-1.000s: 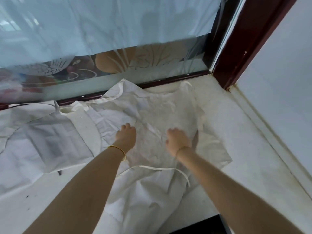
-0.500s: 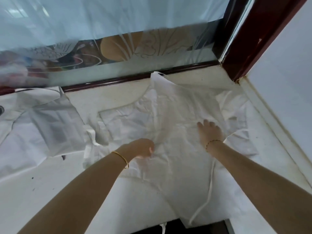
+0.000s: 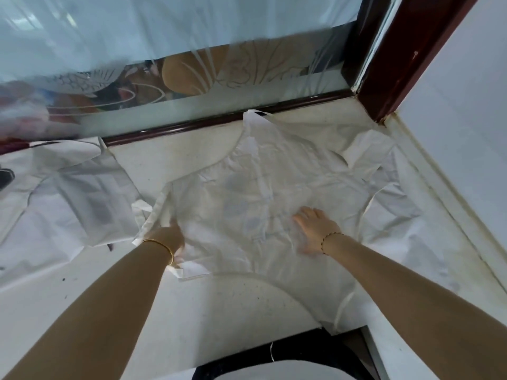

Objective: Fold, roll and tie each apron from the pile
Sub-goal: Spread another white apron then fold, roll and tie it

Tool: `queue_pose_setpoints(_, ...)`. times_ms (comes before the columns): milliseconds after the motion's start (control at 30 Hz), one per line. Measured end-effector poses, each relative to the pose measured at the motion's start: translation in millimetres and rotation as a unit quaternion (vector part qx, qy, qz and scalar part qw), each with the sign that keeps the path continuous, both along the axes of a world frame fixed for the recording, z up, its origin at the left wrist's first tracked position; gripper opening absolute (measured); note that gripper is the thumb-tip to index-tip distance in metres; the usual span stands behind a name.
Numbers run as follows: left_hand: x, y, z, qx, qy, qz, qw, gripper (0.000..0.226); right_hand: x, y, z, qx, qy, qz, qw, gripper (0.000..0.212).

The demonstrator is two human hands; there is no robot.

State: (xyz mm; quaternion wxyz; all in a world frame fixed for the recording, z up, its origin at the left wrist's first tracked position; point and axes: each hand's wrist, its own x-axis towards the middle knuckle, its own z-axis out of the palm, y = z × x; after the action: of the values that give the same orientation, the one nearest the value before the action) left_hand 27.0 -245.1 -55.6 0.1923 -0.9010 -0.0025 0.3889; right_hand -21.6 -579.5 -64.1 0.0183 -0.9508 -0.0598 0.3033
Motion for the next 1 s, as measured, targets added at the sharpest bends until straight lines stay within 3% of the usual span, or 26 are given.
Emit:
queue_pose_setpoints(67,-0.4,-0.2,5.9,0.039,-0.029,-0.115,0.992,0.034,1.7,-2.9,-0.1,0.006,0.015,-0.011,1.0,0.088)
queue_pose_setpoints(100,-0.5,-10.9,9.4,0.011,-0.074,-0.145,0.987,0.029,3.0,-1.9,0.1,0.007,0.019,-0.017,1.0,0.088)
queue_pose_setpoints(167,-2.7,-43.6,17.4,-0.136,-0.101,-0.186,0.968,0.027,6.4,4.1,0.6,0.013,0.017,-0.028,0.999,0.085)
queue_pose_setpoints(233,-10.1,-75.9,20.9,-0.269,0.013,-0.215,0.939,0.037,8.5,7.4,1.6,0.018,0.017,-0.038,0.999,0.081)
queue_pose_setpoints(300,-22.2,-94.7,15.3,-0.268,0.088,-0.255,0.925,0.054,9.5,7.3,0.8,0.022,0.02,-0.045,0.999,0.079)
queue_pose_setpoints(400,-30.9,-98.8,0.6,-0.196,0.058,-0.353,0.913,0.072,7.9,7.6,1.1,0.03,0.026,-0.057,0.998,0.078)
queue_pose_setpoints(567,-24.9,-93.0,-6.4,-0.256,0.06,-0.344,0.902,0.025,-8.5,27.8,8.3,0.058,0.004,-0.059,0.997,0.07)
queue_pose_setpoints(700,-17.8,-96.3,1.1,-0.323,0.021,-0.254,0.911,0.013,-27.2,57.9,13.6,0.116,0.008,-0.061,0.991,0.092)
queue_pose_setpoints(800,-3.1,-97.4,19.5,-0.386,-0.061,-0.163,0.906,0.011,-37.4,70.9,11.0,0.036,-0.032,-0.061,0.997,0.1)
queue_pose_setpoints(900,11.1,-93.8,35.1,-0.399,-0.127,-0.154,0.895,0.011,-33.1,63.9,16.0,-0.031,-0.09,-0.092,0.991,0.068)
queue_pose_setpoints(1000,18.6,-87.3,44.8,-0.322,-0.177,-0.243,0.898,0.01,-17.5,40.3,34.8,-0.032,-0.069,-0.134,0.988,0.038)
